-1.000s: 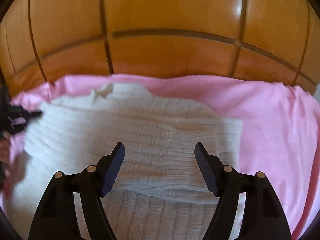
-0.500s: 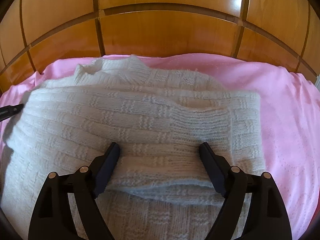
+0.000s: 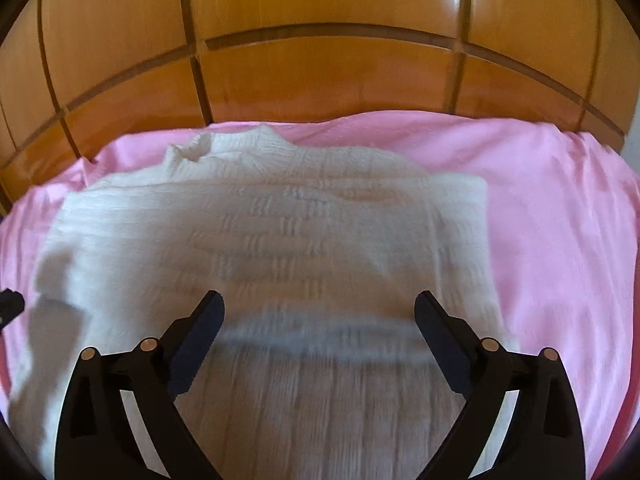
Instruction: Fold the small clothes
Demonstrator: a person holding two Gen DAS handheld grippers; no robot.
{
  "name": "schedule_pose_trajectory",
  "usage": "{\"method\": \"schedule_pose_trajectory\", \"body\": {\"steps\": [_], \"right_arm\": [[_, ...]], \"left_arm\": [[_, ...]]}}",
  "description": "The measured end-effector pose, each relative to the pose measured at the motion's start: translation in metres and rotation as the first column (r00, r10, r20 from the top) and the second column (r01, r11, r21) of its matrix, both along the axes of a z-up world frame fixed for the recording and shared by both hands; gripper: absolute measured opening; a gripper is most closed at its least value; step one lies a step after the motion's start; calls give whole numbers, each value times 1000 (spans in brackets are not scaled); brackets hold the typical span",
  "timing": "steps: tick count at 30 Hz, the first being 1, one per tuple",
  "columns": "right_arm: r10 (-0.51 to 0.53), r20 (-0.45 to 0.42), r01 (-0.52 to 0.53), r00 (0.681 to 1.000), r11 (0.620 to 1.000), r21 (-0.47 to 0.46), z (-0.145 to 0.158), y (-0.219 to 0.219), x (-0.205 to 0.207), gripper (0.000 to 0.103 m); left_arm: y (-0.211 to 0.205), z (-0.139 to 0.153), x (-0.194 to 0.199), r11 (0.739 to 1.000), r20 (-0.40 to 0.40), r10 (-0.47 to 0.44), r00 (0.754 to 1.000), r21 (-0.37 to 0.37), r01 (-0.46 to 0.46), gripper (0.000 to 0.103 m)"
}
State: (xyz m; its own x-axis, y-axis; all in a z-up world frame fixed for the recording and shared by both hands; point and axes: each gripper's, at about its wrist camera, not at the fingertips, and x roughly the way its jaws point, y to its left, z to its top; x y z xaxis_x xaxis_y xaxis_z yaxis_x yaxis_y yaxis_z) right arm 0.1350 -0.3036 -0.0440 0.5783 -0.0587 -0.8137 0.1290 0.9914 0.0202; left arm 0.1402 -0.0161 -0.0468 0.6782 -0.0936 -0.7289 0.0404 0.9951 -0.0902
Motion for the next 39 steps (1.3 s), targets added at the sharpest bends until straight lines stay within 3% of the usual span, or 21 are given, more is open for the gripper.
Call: {"method": "schedule_pose_trajectory", "body": {"steps": [6,22,33,36,39], "right_arm": [[-13,-79,15,997,999,35,-13,0,-41,95],[22,-123,-19,992,1000,20,-5,-15,-111,97],[-73,-150,73,986,997,-8,15,-58,-153,97],[-84,-196,98,977,993,66,11,-76,-171,97],[-61,-232,104,971,979,175,8,-87,-193,96]], "left_arm": [[8,7,-36,999,3,8,1000,-38,-8,54],[34,-6,-76,998,-48,49,998,-28,-50,55],[58,-26,-104,998,-111,55,992,1,-56,55],[70,-36,-120,999,-154,40,987,3,-40,55],[84,-42,-141,998,-186,7,982,-62,-19,55]]}}
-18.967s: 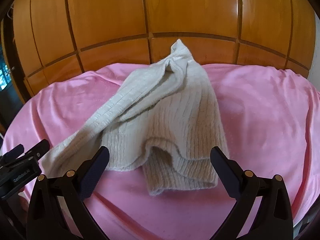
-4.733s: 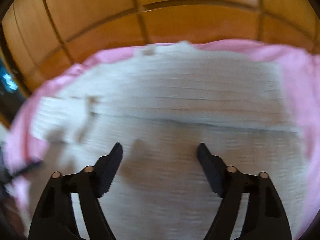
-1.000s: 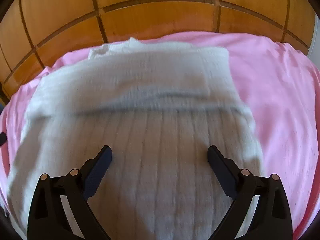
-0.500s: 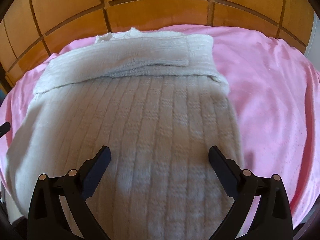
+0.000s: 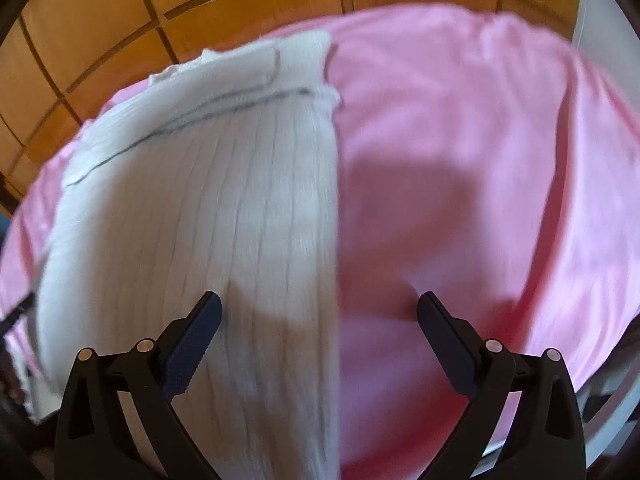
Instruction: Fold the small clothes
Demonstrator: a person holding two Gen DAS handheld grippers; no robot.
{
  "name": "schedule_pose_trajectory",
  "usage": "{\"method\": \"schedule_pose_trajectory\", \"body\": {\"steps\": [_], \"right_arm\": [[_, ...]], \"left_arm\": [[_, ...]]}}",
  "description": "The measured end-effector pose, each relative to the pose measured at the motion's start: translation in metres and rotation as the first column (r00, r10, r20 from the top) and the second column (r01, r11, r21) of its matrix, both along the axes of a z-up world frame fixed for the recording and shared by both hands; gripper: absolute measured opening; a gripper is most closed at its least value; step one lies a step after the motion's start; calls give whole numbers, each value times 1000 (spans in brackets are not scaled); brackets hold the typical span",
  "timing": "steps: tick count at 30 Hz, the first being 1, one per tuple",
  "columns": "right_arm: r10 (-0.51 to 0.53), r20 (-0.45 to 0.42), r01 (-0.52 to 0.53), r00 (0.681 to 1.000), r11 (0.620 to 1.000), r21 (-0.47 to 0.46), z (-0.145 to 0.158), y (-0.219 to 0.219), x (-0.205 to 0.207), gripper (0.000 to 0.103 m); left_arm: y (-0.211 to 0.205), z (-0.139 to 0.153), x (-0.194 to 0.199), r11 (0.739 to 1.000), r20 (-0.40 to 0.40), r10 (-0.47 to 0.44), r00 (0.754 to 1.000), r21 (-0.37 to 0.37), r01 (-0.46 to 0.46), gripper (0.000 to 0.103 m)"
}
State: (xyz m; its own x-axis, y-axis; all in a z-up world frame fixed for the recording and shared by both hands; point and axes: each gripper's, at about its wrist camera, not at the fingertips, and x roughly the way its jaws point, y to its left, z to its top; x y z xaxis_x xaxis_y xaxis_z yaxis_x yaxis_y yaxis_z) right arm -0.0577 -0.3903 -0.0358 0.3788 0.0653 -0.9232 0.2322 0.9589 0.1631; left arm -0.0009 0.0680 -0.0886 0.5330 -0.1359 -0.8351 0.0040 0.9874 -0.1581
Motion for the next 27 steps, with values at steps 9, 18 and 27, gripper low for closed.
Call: {"method": "schedule_pose_trajectory", "body": {"steps": [9,18,27], "right_arm": [[227,-85,-211,970,964,165,1,40,-30,26],[186,134,-216,973,939,266,48,34,16,7],[-5,134,-32,991,962,272,23,9,113,7]], "left_arm": [[-12,-8,-40,954,-68,-272,960,-147,260,6],[-4,51,-14,884,122,-259,958,-370,286,6],[-20,54,104,903,66,-124,990,-406,140,11]]}}
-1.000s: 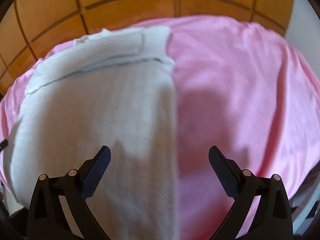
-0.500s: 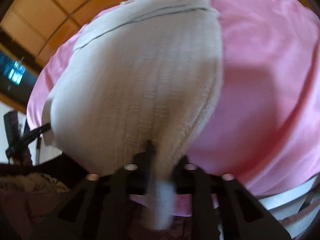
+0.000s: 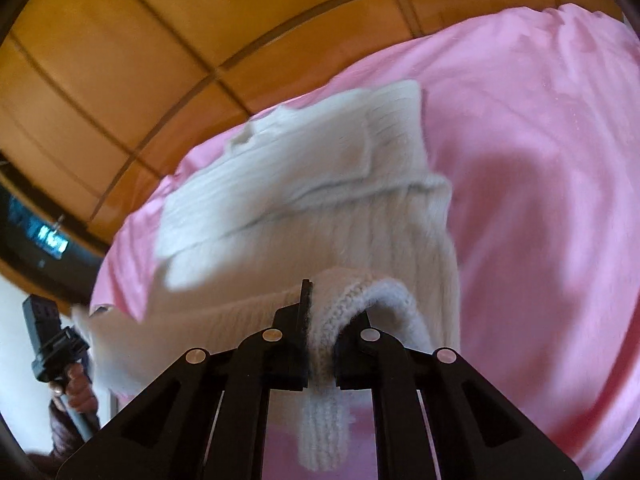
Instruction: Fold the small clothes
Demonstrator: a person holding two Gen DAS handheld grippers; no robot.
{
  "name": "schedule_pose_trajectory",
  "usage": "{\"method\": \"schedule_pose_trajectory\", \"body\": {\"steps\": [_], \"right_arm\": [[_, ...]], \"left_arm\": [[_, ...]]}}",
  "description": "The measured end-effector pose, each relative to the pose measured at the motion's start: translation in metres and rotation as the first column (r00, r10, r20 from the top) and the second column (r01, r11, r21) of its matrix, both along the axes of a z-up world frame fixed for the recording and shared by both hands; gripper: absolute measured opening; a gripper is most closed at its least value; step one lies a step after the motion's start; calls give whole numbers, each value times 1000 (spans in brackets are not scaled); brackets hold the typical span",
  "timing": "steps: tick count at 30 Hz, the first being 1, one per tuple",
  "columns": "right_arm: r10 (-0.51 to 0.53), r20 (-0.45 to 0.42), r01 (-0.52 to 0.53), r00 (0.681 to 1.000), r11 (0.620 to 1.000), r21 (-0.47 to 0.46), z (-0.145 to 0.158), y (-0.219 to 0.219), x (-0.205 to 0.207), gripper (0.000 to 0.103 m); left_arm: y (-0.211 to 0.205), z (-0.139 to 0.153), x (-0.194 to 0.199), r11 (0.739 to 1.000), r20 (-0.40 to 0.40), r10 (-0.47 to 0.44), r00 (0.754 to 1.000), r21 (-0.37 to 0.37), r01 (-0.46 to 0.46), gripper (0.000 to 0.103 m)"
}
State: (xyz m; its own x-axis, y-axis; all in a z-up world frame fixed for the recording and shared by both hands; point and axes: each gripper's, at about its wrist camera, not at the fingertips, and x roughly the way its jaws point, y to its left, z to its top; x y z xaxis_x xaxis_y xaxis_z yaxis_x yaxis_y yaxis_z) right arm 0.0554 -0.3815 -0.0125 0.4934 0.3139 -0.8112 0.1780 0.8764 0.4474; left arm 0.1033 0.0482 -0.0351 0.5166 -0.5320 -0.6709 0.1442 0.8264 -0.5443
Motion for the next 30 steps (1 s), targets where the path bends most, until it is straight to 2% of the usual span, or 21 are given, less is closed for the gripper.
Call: {"method": "schedule_pose_trajectory", "body": {"steps": [1,3,4,5,8,10,11,15,16,17,19,20,21,22,23,25,30], "right_arm": [[-6,4,6,1000,1000,3,-2,-3,4,7],[-28,11,28,1000,999,16,-2,-5,10,27],[-46,20,45,999,999,30,0,-11,9,58],[-74,46,72,996,996,48,3,-19,5,81],[-87,59,85,994,996,39,9,-34,-14,83],[-89,45,88,995,996,15,5,-40,-28,86],[-77,31,77,997,997,-10,1,-41,-37,86],[-6,-15,5,1000,996,-85,-22,-26,-50,86],[9,-20,-11,1000,995,-100,-27,-22,-50,82],[29,-26,-32,999,993,-113,-32,-13,-47,72],[42,-24,-46,999,986,-162,-37,1,-38,65],[51,-20,-54,998,981,-185,-38,7,-32,52],[55,-23,-58,998,983,-174,-38,10,-26,42],[58,-27,-61,998,986,-155,-37,10,-23,19],[59,-26,-62,998,983,-171,-32,11,-24,13],[75,-5,-74,997,981,-180,-20,13,-30,12],[90,24,-86,996,987,-137,8,7,-67,10]], "left_arm": [[0,-2,11,999,-14,31,999,15,-31,15],[3,-4,22,998,-21,62,998,-7,-63,51],[6,-3,23,995,-12,98,995,-9,-99,54],[8,-4,24,993,-3,121,993,0,-121,55],[18,-12,22,992,-7,121,993,27,-121,56],[24,-24,15,995,-17,95,995,20,-95,61],[25,-31,9,996,-27,83,996,18,-82,65],[20,-60,-14,1000,-75,16,997,6,-16,64],[18,-63,-20,1000,-75,1,997,7,0,64],[14,-65,-23,1000,-71,-9,997,12,9,62],[7,-66,-26,999,-61,-20,998,33,22,43],[4,-66,-25,999,-66,-30,997,33,32,22],[1,-64,-25,999,-66,-27,997,45,30,18],[0,-62,-25,998,-59,-21,998,54,24,16],[-1,-58,-27,998,-49,-19,999,59,22,14],[1,-49,-34,998,-25,-18,1000,57,19,13],[20,-35,-63,999,-8,-14,1000,34,14,11]]}}
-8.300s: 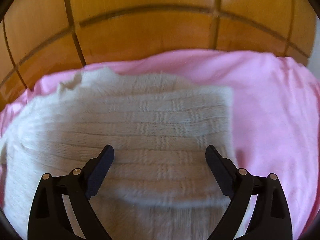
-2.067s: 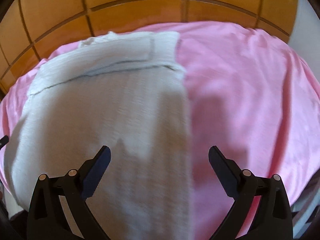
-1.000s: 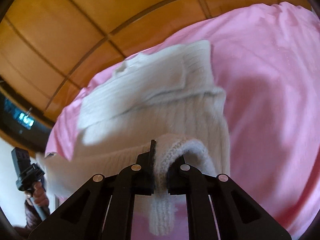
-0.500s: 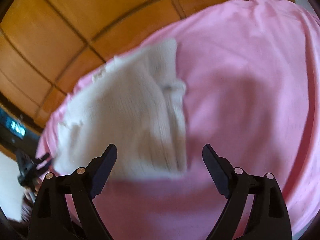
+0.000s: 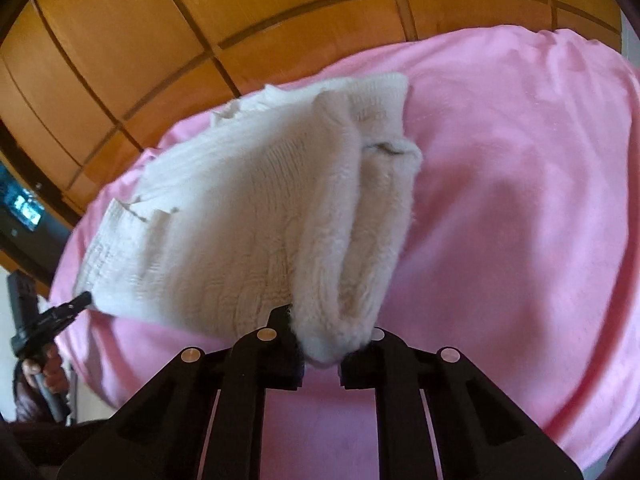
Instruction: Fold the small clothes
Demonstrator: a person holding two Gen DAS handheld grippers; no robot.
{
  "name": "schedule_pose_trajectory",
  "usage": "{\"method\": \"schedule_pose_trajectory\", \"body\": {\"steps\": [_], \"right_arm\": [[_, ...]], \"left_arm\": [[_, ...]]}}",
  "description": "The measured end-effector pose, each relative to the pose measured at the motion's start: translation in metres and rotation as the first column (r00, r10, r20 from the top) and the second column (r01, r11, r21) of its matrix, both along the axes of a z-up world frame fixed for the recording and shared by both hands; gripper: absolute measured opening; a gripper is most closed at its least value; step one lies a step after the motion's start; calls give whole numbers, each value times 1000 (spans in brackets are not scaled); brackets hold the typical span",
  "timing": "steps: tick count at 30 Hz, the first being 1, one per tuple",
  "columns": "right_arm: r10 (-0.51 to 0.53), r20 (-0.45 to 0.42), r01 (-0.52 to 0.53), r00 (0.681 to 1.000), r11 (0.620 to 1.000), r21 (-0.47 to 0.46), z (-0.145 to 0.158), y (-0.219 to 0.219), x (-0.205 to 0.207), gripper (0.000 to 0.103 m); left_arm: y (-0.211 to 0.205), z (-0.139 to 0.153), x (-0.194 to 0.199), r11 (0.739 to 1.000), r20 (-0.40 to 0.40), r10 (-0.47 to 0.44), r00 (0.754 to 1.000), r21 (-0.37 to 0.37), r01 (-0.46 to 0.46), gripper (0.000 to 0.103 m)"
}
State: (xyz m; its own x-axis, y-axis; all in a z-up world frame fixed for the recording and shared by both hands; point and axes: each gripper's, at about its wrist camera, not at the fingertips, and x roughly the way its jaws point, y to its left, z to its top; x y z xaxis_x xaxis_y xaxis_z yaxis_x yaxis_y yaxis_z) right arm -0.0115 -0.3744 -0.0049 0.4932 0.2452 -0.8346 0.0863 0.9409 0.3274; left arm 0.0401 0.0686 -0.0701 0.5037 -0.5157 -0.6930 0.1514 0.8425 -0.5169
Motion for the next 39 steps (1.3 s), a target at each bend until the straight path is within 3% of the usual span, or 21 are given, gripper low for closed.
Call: {"method": "schedule_pose_trajectory", "body": {"steps": [10,12,15,16,21,26,27,28,30,31,32,33,35,39], "right_arm": [[76,-173,-71,982,997,36,-9,-7,-92,10],[88,-175,-86,981,996,23,-5,-6,-90,13],[79,-133,-86,988,995,-48,9,-11,-78,40],[70,-110,-78,991,994,-76,14,-13,-73,46],[59,-13,-61,998,983,-175,25,-12,-27,46],[90,-22,-93,996,968,-233,6,3,13,46],[105,-33,-110,994,966,-234,2,7,16,42],[120,-46,-128,992,962,-240,-2,10,17,25],[129,-60,-140,990,955,-261,-6,19,16,12],[126,-59,-137,990,956,-259,-5,20,15,8],[117,-52,-127,992,958,-256,0,17,11,7],[110,-44,-118,993,961,-252,3,17,8,7],[99,-24,-102,995,965,-243,13,16,3,6],[99,47,-86,994,971,-224,46,14,-4,6]], "left_arm": [[16,-29,-92,999,-167,-1,986,-50,-7,13],[18,-22,-93,999,-147,9,989,-48,-16,27],[23,-3,-80,999,-66,35,997,-23,-37,43],[21,2,-73,999,-44,32,999,-7,-32,43],[0,14,-33,997,23,-27,999,76,26,46],[-20,10,-5,990,31,-80,996,118,75,49],[-22,7,-2,989,27,-94,995,119,90,49],[-24,6,1,988,25,-107,994,116,104,49],[-28,0,3,986,11,-122,993,113,120,42],[-30,-2,3,985,2,-137,991,103,136,32],[-32,-1,0,982,11,-154,988,113,152,15],[-33,0,-4,980,25,-152,988,134,148,7],[-28,5,-12,980,49,-147,988,140,139,6],[-7,39,-29,994,133,-106,985,40,101,6]]}}
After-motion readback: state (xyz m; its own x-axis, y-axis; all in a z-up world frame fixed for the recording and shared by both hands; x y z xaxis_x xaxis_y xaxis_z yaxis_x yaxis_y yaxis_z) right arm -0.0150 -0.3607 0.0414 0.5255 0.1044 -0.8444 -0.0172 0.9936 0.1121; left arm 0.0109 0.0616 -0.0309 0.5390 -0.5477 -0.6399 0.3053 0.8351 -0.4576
